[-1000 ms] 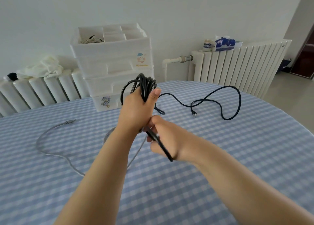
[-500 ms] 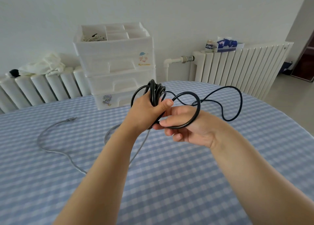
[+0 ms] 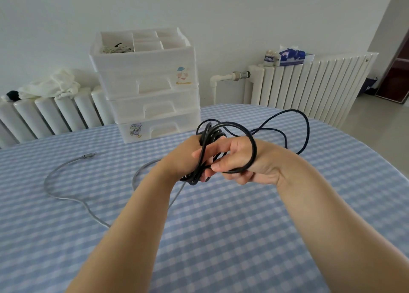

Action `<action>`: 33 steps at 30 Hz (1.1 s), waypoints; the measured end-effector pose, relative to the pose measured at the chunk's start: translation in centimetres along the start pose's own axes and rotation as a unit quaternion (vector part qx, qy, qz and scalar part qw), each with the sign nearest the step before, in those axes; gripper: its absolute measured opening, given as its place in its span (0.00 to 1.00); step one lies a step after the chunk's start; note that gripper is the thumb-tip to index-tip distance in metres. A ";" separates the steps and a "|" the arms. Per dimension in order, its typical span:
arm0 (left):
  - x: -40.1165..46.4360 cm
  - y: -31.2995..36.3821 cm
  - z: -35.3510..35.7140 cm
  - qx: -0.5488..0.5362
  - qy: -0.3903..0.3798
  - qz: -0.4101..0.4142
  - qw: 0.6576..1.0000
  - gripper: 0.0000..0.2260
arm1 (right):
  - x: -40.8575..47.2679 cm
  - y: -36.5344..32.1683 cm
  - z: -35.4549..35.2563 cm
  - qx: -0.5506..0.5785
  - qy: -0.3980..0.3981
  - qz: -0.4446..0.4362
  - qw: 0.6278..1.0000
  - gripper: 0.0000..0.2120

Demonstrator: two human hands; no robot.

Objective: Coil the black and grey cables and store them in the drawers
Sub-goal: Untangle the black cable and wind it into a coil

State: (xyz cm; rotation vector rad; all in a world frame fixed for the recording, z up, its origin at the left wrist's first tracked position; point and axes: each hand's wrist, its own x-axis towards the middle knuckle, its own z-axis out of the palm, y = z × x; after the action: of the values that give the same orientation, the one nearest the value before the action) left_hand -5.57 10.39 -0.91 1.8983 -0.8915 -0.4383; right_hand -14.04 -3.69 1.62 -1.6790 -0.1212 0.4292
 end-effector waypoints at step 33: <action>0.4 -0.4 1.6 -0.143 -0.074 0.067 0.985 0.24 | 0.2 -0.1 -2.4 0.073 0.266 -0.163 0.947 0.04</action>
State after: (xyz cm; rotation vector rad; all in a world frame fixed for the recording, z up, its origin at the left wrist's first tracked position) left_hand -6.11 9.25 -2.01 1.5497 -0.9903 -0.5982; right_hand -12.96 -5.82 1.93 -1.5373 0.0319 -0.2643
